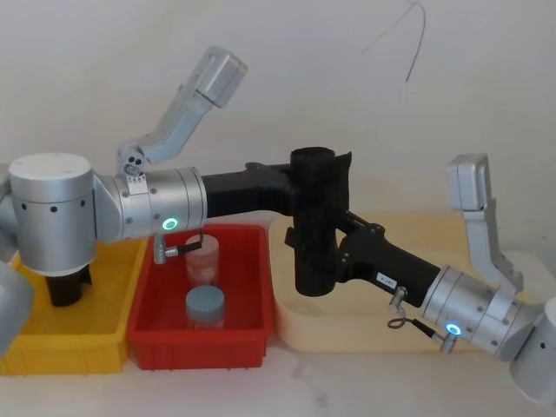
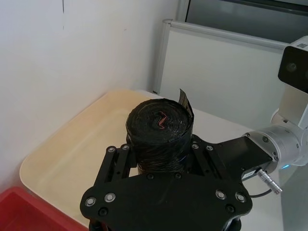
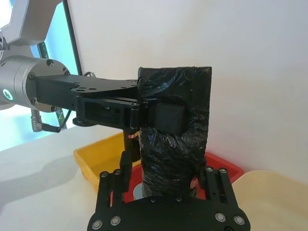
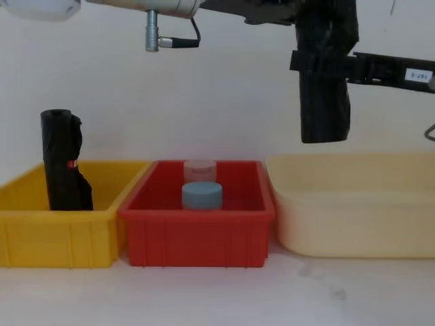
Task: Pick up the garbage bag with the one hand and transfer it to the other hand.
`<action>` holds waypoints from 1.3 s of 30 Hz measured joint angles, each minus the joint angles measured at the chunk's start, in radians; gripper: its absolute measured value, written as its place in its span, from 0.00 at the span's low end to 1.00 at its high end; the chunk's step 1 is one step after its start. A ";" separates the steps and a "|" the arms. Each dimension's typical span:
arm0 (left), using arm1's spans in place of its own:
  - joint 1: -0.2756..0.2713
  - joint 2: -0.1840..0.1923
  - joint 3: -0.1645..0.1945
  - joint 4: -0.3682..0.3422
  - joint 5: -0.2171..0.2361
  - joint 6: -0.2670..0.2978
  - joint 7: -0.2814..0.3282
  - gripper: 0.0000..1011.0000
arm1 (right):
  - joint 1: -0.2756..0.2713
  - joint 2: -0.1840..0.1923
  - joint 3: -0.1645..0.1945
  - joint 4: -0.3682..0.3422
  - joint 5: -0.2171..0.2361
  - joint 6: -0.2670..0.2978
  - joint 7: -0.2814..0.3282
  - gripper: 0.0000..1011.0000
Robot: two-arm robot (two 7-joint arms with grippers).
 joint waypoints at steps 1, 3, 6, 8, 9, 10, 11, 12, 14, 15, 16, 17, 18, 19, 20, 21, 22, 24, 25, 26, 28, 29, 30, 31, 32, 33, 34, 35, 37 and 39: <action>0.000 0.000 0.000 0.000 -0.001 0.001 0.000 0.48 | 0.000 0.000 0.000 0.000 0.000 -0.001 0.000 0.78; 0.000 0.000 -0.001 0.001 -0.003 0.005 0.002 0.48 | 0.001 0.000 -0.001 0.001 -0.001 -0.003 0.000 0.70; 0.001 0.000 -0.002 0.001 -0.006 0.011 0.004 0.48 | 0.002 -0.001 -0.002 0.002 -0.002 -0.007 0.000 0.65; 0.001 -0.001 -0.002 0.002 -0.008 0.013 0.006 0.48 | 0.002 -0.001 -0.002 0.003 -0.002 -0.007 0.000 0.56; 0.001 -0.001 -0.002 0.002 -0.009 0.014 0.006 0.48 | 0.003 -0.001 -0.002 0.003 -0.002 -0.008 0.000 0.55; 0.001 -0.001 -0.002 0.002 -0.009 0.015 0.007 0.48 | 0.003 -0.001 -0.002 0.003 -0.003 -0.009 0.000 0.55; 0.001 -0.001 -0.003 0.002 -0.010 0.017 0.007 0.48 | 0.003 -0.001 -0.002 0.003 -0.003 -0.009 0.000 0.55; 0.001 -0.001 -0.003 0.002 -0.011 0.017 0.007 0.48 | 0.003 -0.001 -0.003 0.003 -0.003 -0.010 0.001 0.54; 0.001 -0.001 -0.003 0.002 -0.011 0.019 0.008 0.48 | 0.004 -0.001 -0.003 0.004 -0.003 -0.010 0.001 0.55; 0.001 -0.001 -0.003 0.002 -0.012 0.020 0.009 0.48 | 0.004 -0.001 -0.003 0.004 -0.003 -0.011 0.001 0.55; 0.001 -0.001 -0.003 0.002 -0.013 0.021 0.009 0.48 | 0.004 -0.001 -0.003 0.004 -0.004 -0.011 0.001 0.55; 0.001 -0.001 -0.004 0.002 -0.013 0.022 0.010 0.48 | 0.004 -0.001 -0.003 0.004 -0.004 -0.012 0.001 0.55; 0.001 -0.001 -0.004 0.002 -0.013 0.022 0.010 0.48 | 0.004 -0.001 -0.003 0.004 -0.004 -0.013 0.001 0.55; 0.001 -0.001 -0.004 0.003 -0.013 0.023 0.010 0.48 | 0.004 -0.001 -0.003 0.004 -0.004 -0.013 0.001 0.55; 0.002 -0.001 -0.004 0.003 -0.014 0.023 0.010 0.48 | 0.004 -0.001 -0.003 0.004 -0.004 -0.014 0.001 0.54; 0.002 -0.001 -0.004 0.003 -0.014 0.024 0.011 0.48 | 0.004 -0.001 -0.003 0.005 -0.004 -0.014 0.001 0.55; 0.002 -0.001 -0.004 0.003 -0.014 0.024 0.011 0.48 | 0.004 -0.001 -0.004 0.005 -0.004 -0.014 0.001 0.55; 0.002 -0.001 -0.004 0.003 -0.015 0.025 0.011 0.48 | 0.004 -0.001 -0.004 0.005 -0.004 -0.014 0.001 0.55; 0.002 -0.001 -0.004 0.003 -0.015 0.026 0.011 0.48 | 0.004 -0.001 -0.004 0.005 -0.004 -0.014 0.000 0.55; 0.002 -0.001 -0.004 0.003 -0.015 0.026 0.012 0.48 | 0.005 -0.001 -0.004 0.005 -0.003 -0.014 0.000 0.55; 0.002 0.000 -0.004 0.004 -0.015 0.028 0.012 0.54 | 0.005 -0.001 -0.005 0.004 -0.003 -0.013 -0.004 0.54; 0.002 0.000 -0.004 0.004 -0.015 0.028 0.013 0.57 | 0.006 -0.001 -0.005 0.004 -0.003 -0.012 -0.007 0.54; 0.002 0.000 -0.004 0.004 -0.015 0.028 0.013 0.59 | 0.006 -0.002 -0.005 0.004 -0.003 -0.012 -0.010 0.54; 0.002 0.000 -0.004 0.004 -0.015 0.028 0.013 0.60 | 0.007 -0.002 -0.005 0.004 -0.003 -0.012 -0.011 0.54; 0.002 0.000 -0.004 0.004 -0.015 0.029 0.013 0.65 | 0.009 -0.004 -0.006 0.006 -0.004 -0.011 -0.020 0.54; 0.002 0.000 -0.004 0.004 -0.015 0.029 0.013 0.68 | 0.010 -0.005 -0.006 0.008 -0.005 -0.011 -0.025 0.54; 0.002 0.000 -0.004 0.004 -0.015 0.029 0.013 0.70 | 0.011 -0.006 -0.006 0.010 -0.006 -0.011 -0.031 0.54; 0.002 0.000 -0.004 0.004 -0.015 0.029 0.013 0.75 | 0.014 -0.010 -0.006 0.014 -0.009 -0.012 -0.039 0.54; 0.002 0.000 -0.004 0.004 -0.015 0.029 0.013 0.78 | 0.021 -0.017 -0.007 0.024 -0.015 -0.016 -0.057 0.54; 0.002 0.000 -0.004 0.004 -0.015 0.029 0.014 0.84 | 0.027 -0.022 -0.007 0.032 -0.020 -0.019 -0.069 0.54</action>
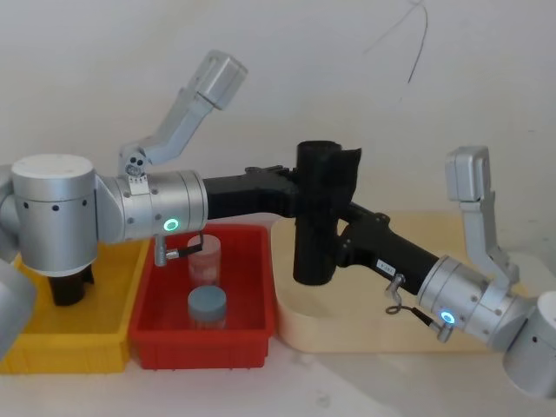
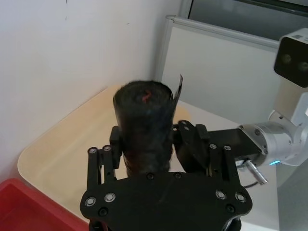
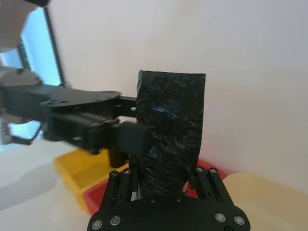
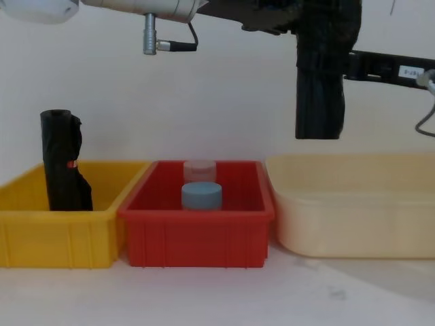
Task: Pick up the garbage bag with the one hand and transfer it to the other hand.
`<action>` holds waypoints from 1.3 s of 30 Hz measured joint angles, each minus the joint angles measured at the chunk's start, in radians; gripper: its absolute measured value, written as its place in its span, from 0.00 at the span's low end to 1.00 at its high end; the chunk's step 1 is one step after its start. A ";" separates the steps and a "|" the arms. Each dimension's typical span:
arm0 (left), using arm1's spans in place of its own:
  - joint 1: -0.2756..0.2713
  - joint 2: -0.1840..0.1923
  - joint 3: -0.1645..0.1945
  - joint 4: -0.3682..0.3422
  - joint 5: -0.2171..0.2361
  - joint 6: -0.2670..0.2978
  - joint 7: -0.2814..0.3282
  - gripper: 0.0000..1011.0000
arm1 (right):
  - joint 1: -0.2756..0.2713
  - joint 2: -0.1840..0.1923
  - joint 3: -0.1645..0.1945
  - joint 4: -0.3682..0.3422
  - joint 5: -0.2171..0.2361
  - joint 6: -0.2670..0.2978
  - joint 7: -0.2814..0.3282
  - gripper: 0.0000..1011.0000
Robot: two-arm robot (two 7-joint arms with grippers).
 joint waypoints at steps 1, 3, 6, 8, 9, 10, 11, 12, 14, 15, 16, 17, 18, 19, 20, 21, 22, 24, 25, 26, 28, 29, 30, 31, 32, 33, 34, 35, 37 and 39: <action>0.000 0.000 0.000 0.000 0.000 0.000 0.000 0.89 | 0.006 -0.006 0.000 0.008 -0.006 -0.005 -0.015 0.54; 0.000 0.001 0.000 0.000 0.000 0.000 0.002 0.93 | 0.014 -0.013 -0.001 0.021 -0.012 -0.010 -0.028 0.54; 0.001 0.003 -0.002 -0.005 -0.001 0.000 0.007 0.99 | 0.032 -0.028 -0.001 0.047 -0.026 -0.021 -0.058 0.54; 0.005 0.008 -0.007 -0.013 -0.001 0.000 0.017 0.99 | 0.050 -0.042 -0.001 0.075 -0.037 -0.030 -0.080 0.54; 0.007 0.010 -0.009 -0.016 -0.001 -0.001 0.020 0.99 | 0.055 -0.046 -0.001 0.083 -0.042 -0.034 -0.089 0.54; 0.009 0.012 -0.011 -0.019 -0.001 -0.001 0.024 0.99 | 0.063 -0.052 -0.002 0.095 -0.046 -0.038 -0.096 0.54; 0.011 0.014 -0.013 -0.023 -0.001 -0.001 0.030 0.99 | 0.067 -0.056 -0.002 0.102 -0.051 -0.042 -0.104 0.54; 0.016 0.019 -0.019 -0.030 -0.001 -0.002 0.040 0.99 | 0.082 -0.066 -0.002 0.127 -0.059 -0.048 -0.118 0.54; 0.021 0.022 -0.024 -0.038 -0.001 -0.003 0.053 0.99 | 0.093 -0.074 -0.002 0.146 -0.068 -0.056 -0.132 0.54; 0.026 0.027 -0.030 -0.046 -0.001 -0.004 0.064 0.99 | 0.103 -0.081 -0.002 0.164 -0.075 -0.060 -0.144 0.54; 0.029 0.029 -0.033 -0.050 0.000 -0.004 0.071 0.99 | 0.108 -0.084 -0.002 0.172 -0.079 -0.062 -0.148 0.54; 0.034 0.033 -0.039 -0.058 0.000 -0.005 0.084 0.99 | 0.118 -0.090 -0.002 0.190 -0.085 -0.066 -0.157 0.54; 0.038 0.036 -0.043 -0.063 0.000 -0.005 0.091 0.99 | 0.122 -0.092 -0.002 0.197 -0.089 -0.068 -0.160 0.54; 0.042 0.038 -0.047 -0.067 0.000 -0.006 0.098 0.99 | 0.125 -0.093 -0.002 0.203 -0.090 -0.069 -0.162 0.54; 0.045 0.040 -0.050 -0.071 0.000 -0.006 0.108 0.99 | 0.130 -0.095 -0.002 0.209 -0.094 -0.070 -0.165 0.54; 0.048 0.042 -0.053 -0.075 0.000 -0.007 0.113 0.99 | 0.133 -0.096 -0.002 0.217 -0.096 -0.071 -0.166 0.54; 0.056 0.046 -0.060 -0.083 0.001 -0.008 0.131 0.99 | 0.137 -0.097 -0.002 0.227 -0.101 -0.071 -0.170 0.54; 0.064 0.051 -0.070 -0.093 0.002 -0.010 0.148 0.99 | 0.143 -0.097 -0.001 0.240 -0.107 -0.071 -0.173 0.54; 0.071 0.055 -0.077 -0.101 0.002 -0.011 0.165 0.99 | 0.145 -0.097 -0.001 0.243 -0.110 -0.071 -0.174 0.54; 0.079 0.058 -0.084 -0.109 0.004 -0.012 0.185 0.99 | 0.147 -0.095 0.000 0.249 -0.113 -0.070 -0.176 0.54; 0.088 0.062 -0.093 -0.118 0.004 -0.013 0.203 0.99 | 0.148 -0.094 0.001 0.254 -0.116 -0.068 -0.178 0.54; 0.091 0.063 -0.095 -0.120 0.005 -0.013 0.212 0.99 | 0.148 -0.094 0.002 0.255 -0.117 -0.067 -0.179 0.54; 0.097 0.065 -0.100 -0.125 0.005 -0.014 0.221 0.99 | 0.149 -0.092 0.004 0.259 -0.121 -0.065 -0.182 0.54; 0.106 0.068 -0.107 -0.133 0.006 -0.014 0.242 0.99 | 0.149 -0.091 0.005 0.260 -0.122 -0.063 -0.184 0.54; 0.110 0.069 -0.111 -0.136 0.006 -0.014 0.248 0.99 | 0.149 -0.091 0.006 0.262 -0.123 -0.062 -0.185 0.54; 0.120 0.071 -0.118 -0.144 0.007 -0.014 0.270 0.99 | 0.149 -0.089 0.008 0.264 -0.126 -0.059 -0.189 0.54; 0.126 0.073 -0.123 -0.148 0.007 -0.014 0.279 0.99 | 0.149 -0.089 0.009 0.265 -0.128 -0.058 -0.191 0.54; 0.131 0.074 -0.126 -0.152 0.008 -0.014 0.289 0.99 | 0.149 -0.088 0.010 0.266 -0.129 -0.057 -0.192 0.54; 0.146 0.076 -0.137 -0.162 0.008 -0.014 0.322 0.99 | 0.148 -0.087 0.014 0.269 -0.132 -0.053 -0.197 0.54; 0.158 0.078 -0.145 -0.169 0.009 -0.013 0.341 0.99 | 0.148 -0.087 0.016 0.270 -0.134 -0.051 -0.199 0.54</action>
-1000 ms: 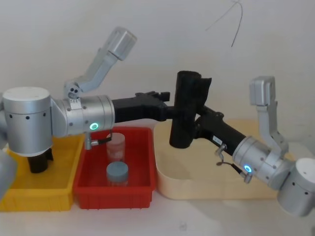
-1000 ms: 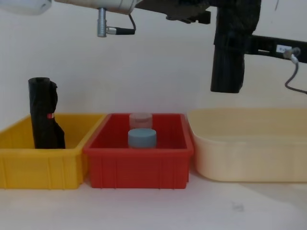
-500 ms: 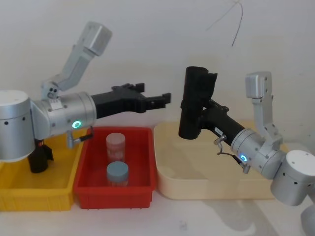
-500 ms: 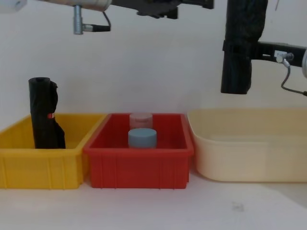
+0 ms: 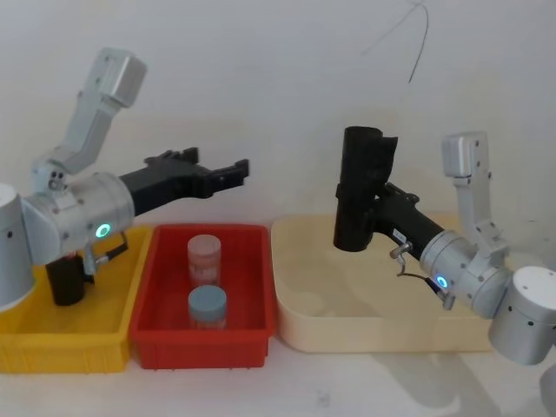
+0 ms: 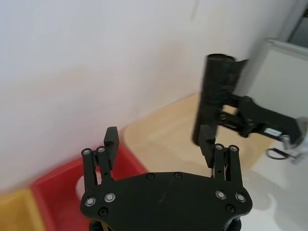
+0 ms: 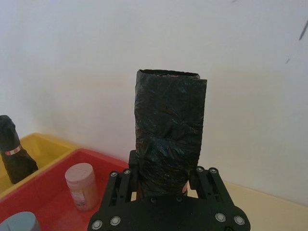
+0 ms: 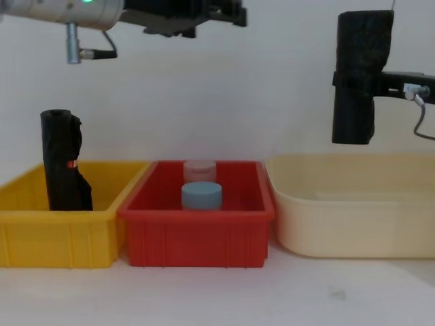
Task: Pick up the garbage bag with the one hand and transfer it to the other hand.
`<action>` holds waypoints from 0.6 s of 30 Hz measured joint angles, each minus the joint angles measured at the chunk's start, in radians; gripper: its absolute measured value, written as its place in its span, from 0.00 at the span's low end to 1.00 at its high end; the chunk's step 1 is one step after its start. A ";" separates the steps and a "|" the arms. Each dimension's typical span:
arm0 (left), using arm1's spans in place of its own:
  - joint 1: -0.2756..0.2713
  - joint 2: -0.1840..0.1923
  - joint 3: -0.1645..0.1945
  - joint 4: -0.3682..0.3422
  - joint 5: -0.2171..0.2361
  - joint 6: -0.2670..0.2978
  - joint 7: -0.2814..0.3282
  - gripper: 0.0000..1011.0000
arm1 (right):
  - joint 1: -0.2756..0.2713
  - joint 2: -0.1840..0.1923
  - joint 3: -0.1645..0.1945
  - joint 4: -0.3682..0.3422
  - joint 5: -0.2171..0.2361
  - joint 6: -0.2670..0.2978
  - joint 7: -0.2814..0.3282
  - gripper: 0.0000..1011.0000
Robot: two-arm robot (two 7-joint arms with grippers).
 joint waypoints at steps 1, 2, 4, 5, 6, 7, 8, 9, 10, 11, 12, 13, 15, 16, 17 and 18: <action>0.010 0.001 -0.007 -0.006 0.001 0.001 0.022 0.99 | 0.000 0.000 0.001 0.001 -0.001 0.000 -0.001 0.54; 0.015 0.002 -0.011 -0.009 0.001 0.002 0.028 0.99 | 0.000 0.000 0.002 0.001 -0.002 0.000 -0.001 0.59; 0.031 0.004 -0.021 -0.016 0.002 0.004 0.055 0.99 | 0.000 -0.001 0.004 0.002 -0.003 0.000 0.000 0.65; 0.035 0.004 -0.025 -0.019 0.002 0.004 0.061 0.99 | 0.000 -0.002 0.004 0.002 -0.003 -0.001 0.001 0.68; 0.040 0.005 -0.028 -0.021 0.002 0.005 0.069 0.99 | 0.000 -0.002 0.004 0.003 -0.004 -0.001 0.002 0.70; 0.043 0.006 -0.030 -0.023 0.002 0.005 0.074 0.99 | 0.000 -0.003 0.005 0.003 -0.004 -0.002 0.003 0.72; 0.049 0.006 -0.035 -0.026 0.002 0.006 0.086 0.99 | 0.000 -0.005 0.005 0.003 -0.005 -0.004 0.004 0.74; 0.052 0.007 -0.037 -0.028 0.003 0.007 0.091 0.99 | 0.000 -0.006 0.006 0.003 -0.005 -0.006 0.004 0.79; 0.055 0.007 -0.040 -0.030 0.003 0.007 0.096 0.99 | 0.000 -0.007 0.006 0.003 -0.006 -0.007 0.005 0.81; 0.060 0.008 -0.043 -0.032 0.003 0.008 0.105 0.99 | 0.000 -0.009 0.007 0.003 -0.007 -0.008 0.006 0.84; 0.063 0.008 -0.045 -0.034 0.003 0.008 0.109 0.99 | 0.000 -0.009 0.008 0.003 -0.008 -0.008 0.007 0.87; 0.067 0.009 -0.048 -0.036 0.003 0.008 0.116 0.99 | 0.000 -0.010 0.008 0.003 -0.008 -0.008 0.007 0.89; 0.071 0.009 -0.051 -0.038 0.003 0.009 0.123 0.99 | 0.000 -0.011 0.010 0.001 -0.009 -0.007 0.007 0.94; 0.073 0.009 -0.052 -0.038 0.003 0.009 0.125 0.99 | 0.000 -0.011 0.011 0.000 -0.010 -0.006 0.007 0.96; 0.076 0.010 -0.054 -0.040 0.004 0.010 0.131 0.99 | -0.001 -0.012 0.012 -0.001 -0.010 -0.006 0.007 0.96; 0.077 0.010 -0.055 -0.041 0.004 0.010 0.133 0.99 | -0.001 -0.012 0.014 -0.004 -0.010 -0.004 0.007 0.99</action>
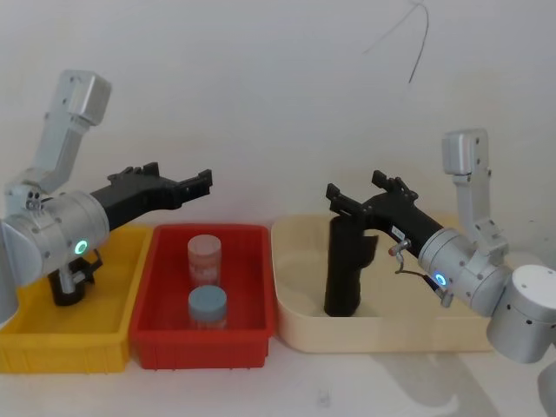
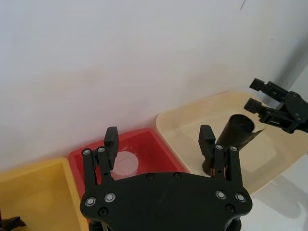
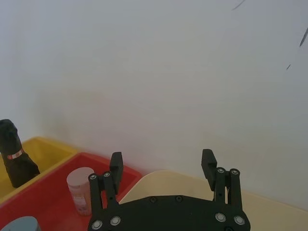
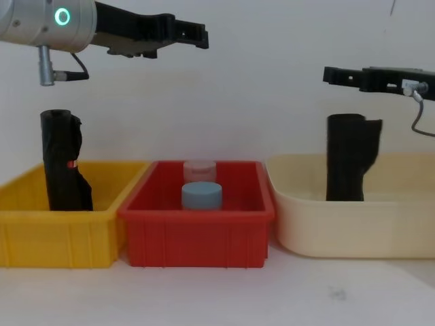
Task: Pick up the garbage bag with the one hand and transfer it to the other hand.
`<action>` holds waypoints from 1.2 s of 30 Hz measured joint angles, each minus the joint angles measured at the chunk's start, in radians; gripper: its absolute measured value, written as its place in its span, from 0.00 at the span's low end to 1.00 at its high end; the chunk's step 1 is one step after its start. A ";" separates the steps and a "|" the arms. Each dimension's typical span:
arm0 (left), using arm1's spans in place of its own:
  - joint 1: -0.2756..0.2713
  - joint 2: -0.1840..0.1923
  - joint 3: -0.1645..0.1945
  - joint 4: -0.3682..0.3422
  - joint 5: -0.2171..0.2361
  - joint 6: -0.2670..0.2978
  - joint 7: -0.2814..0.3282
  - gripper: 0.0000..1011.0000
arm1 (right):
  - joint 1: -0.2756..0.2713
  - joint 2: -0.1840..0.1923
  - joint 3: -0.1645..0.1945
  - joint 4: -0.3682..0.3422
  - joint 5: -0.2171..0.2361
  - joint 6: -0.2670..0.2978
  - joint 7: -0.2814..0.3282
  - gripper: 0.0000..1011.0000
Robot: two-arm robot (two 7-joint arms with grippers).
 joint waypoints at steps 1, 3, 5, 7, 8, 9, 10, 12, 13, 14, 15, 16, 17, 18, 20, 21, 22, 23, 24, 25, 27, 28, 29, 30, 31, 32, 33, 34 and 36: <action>0.002 0.000 -0.001 -0.001 0.000 0.000 0.002 0.99 | -0.001 0.000 0.001 -0.002 0.000 0.000 0.000 0.99; 0.005 0.001 -0.004 -0.002 0.000 0.001 0.009 0.99 | -0.003 -0.001 0.004 -0.009 -0.001 0.000 -0.001 0.99; 0.008 0.001 -0.006 -0.004 0.001 0.001 0.014 0.99 | -0.005 -0.001 0.006 -0.015 -0.002 0.000 -0.001 0.99; 0.010 0.001 -0.007 -0.005 0.001 0.001 0.017 0.99 | -0.009 -0.001 0.011 -0.030 -0.003 0.000 -0.003 0.99; 0.011 0.001 -0.008 -0.005 0.001 0.002 0.019 0.99 | -0.011 0.000 0.012 -0.036 -0.003 0.000 -0.004 0.99; 0.012 0.001 -0.009 -0.006 0.001 0.002 0.021 0.99 | -0.016 0.000 0.015 -0.053 -0.003 0.002 -0.005 0.99; 0.013 0.001 -0.009 -0.007 0.001 0.002 0.022 0.99 | -0.018 0.001 0.015 -0.060 -0.003 0.005 -0.005 0.99; 0.014 0.002 -0.010 -0.007 0.001 0.002 0.024 0.99 | -0.022 0.002 0.017 -0.074 -0.004 0.010 -0.006 0.99; 0.015 0.002 -0.011 -0.008 0.001 0.002 0.026 0.99 | -0.028 0.005 0.018 -0.093 -0.004 0.018 -0.006 0.99; 0.016 0.002 -0.012 -0.008 0.001 0.002 0.028 0.99 | -0.033 0.009 0.018 -0.110 -0.004 0.028 -0.006 0.99; 0.016 0.002 -0.012 -0.008 0.001 0.002 0.028 0.99 | -0.033 0.009 0.018 -0.110 -0.004 0.028 -0.006 0.99; 0.017 0.002 -0.012 -0.009 0.001 0.002 0.029 0.99 | -0.039 0.013 0.017 -0.128 -0.003 0.041 -0.006 0.99; 0.017 0.002 -0.013 -0.009 0.001 0.002 0.030 0.99 | -0.042 0.015 0.017 -0.138 -0.003 0.047 -0.006 0.99; 0.018 0.002 -0.013 -0.009 0.001 0.002 0.030 0.99 | -0.044 0.018 0.016 -0.147 -0.003 0.055 -0.006 0.99; 0.019 0.002 -0.014 -0.010 0.001 0.003 0.032 0.99 | -0.054 0.027 0.010 -0.180 -0.001 0.081 -0.004 0.99; 0.019 0.002 -0.014 -0.010 0.001 0.003 0.032 0.99 | -0.056 0.030 0.009 -0.189 -0.001 0.087 -0.003 0.99; 0.019 0.002 -0.014 -0.010 0.001 0.003 0.033 0.99 | -0.059 0.033 0.006 -0.200 0.000 0.099 -0.002 0.99; 0.020 0.003 -0.014 -0.010 0.001 0.003 0.034 0.99 | -0.064 0.039 0.001 -0.219 0.000 0.117 0.000 0.99; 0.020 0.003 -0.015 -0.010 0.001 0.003 0.034 0.99 | -0.069 0.046 -0.006 -0.242 0.000 0.137 0.002 0.99; 0.020 0.003 -0.015 -0.010 0.001 0.003 0.035 0.99 | -0.071 0.049 -0.010 -0.252 0.000 0.147 0.002 0.99; 0.021 0.003 -0.015 -0.011 0.001 0.003 0.035 0.99 | -0.075 0.054 -0.020 -0.270 0.000 0.167 0.003 0.99; 0.021 0.003 -0.015 -0.011 0.001 0.003 0.036 0.99 | -0.078 0.058 -0.028 -0.287 -0.002 0.185 0.003 0.99; 0.021 0.003 -0.015 -0.011 0.001 0.003 0.036 0.99 | -0.080 0.060 -0.034 -0.299 -0.004 0.196 0.003 0.99; 0.021 0.003 -0.015 -0.011 0.001 0.003 0.036 0.99 | -0.081 0.062 -0.039 -0.306 -0.006 0.205 0.002 0.99; 0.022 0.003 -0.015 -0.011 0.001 0.003 0.036 0.99 | -0.082 0.063 -0.043 -0.313 -0.007 0.210 0.002 0.99; 0.022 0.003 -0.015 -0.011 0.001 0.003 0.037 0.99 | -0.084 0.065 -0.056 -0.327 -0.013 0.228 0.000 0.99; 0.022 0.003 -0.015 -0.011 0.001 0.003 0.037 0.99 | -0.085 0.066 -0.061 -0.336 -0.016 0.235 -0.001 0.99; 0.022 0.003 -0.016 -0.011 0.001 0.003 0.037 0.99 | -0.087 0.066 -0.072 -0.346 -0.022 0.249 -0.005 0.99; 0.022 0.003 -0.016 -0.012 0.001 0.003 0.038 0.99 | -0.087 0.066 -0.083 -0.357 -0.030 0.264 -0.008 0.99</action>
